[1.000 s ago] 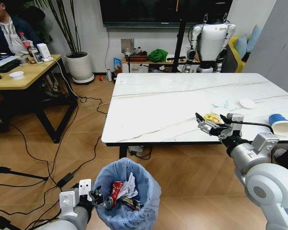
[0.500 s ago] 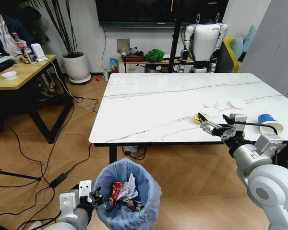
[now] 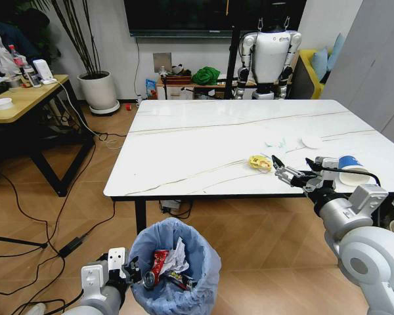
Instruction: Pick up the trash bin and place the trash from the table into it.
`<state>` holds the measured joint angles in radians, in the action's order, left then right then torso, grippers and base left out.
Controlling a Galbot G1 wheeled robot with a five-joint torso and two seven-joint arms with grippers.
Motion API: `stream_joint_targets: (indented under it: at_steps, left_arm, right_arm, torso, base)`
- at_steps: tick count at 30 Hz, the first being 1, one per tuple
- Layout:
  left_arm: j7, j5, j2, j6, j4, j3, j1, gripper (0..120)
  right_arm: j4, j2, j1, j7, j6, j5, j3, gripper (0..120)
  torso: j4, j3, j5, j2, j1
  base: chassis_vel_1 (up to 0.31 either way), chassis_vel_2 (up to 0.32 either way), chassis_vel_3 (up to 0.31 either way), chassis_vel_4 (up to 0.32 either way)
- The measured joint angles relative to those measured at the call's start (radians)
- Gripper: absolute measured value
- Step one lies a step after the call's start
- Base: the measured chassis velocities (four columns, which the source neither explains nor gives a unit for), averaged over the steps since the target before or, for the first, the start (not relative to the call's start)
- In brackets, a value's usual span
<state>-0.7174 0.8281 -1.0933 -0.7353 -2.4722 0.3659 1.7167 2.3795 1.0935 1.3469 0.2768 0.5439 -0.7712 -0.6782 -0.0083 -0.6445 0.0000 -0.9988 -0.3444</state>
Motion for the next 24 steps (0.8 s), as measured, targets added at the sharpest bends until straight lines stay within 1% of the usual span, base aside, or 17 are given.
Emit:
stream_joint_targets:
  at_steps: [5,16,19,23,24]
  left_arm:
    - [0.0,0.0,-0.001,0.0,0.0,-0.002,0.0,0]
    - [0.0,-0.002,-0.001,0.0,0.0,-0.003,-0.001,0]
    - [0.0,-0.003,-0.001,0.0,0.001,-0.005,-0.001,0]
    - [0.002,-0.011,-0.003,0.0,0.004,-0.008,0.002,0]
    - [0.002,-0.011,-0.003,0.0,0.004,-0.008,0.002,0]
  right_arm:
    - [-0.001,0.001,-0.001,0.0,0.002,-0.016,0.001,100]
    - [-0.01,0.0,-0.006,0.0,0.002,-0.008,0.012,100]
    - [-0.017,-0.008,-0.008,-0.002,-0.005,0.005,0.027,100]
    - [-0.057,-0.054,-0.051,0.0,-0.013,-0.018,0.089,100]
    - [-0.057,-0.054,-0.051,0.0,-0.013,-0.018,0.089,100]
  torso:
    - [-0.0003,0.0,0.0,0.0,0.0]
    - [-0.0001,0.0,-0.0002,0.0,0.0]
    - [-0.0001,0.0,0.0003,0.0,0.0]
    - [-0.0003,0.0,0.0,0.0,0.0]
    - [-0.0003,0.0,0.0,0.0,0.0]
  base:
    - [-0.129,-0.114,0.1,0.104]
    - [-0.104,-0.099,0.106,0.109]
    - [-0.084,-0.073,0.075,0.075]
    - [-0.031,-0.022,0.031,0.008]
    - [0.0,0.0,0.0,0.0]
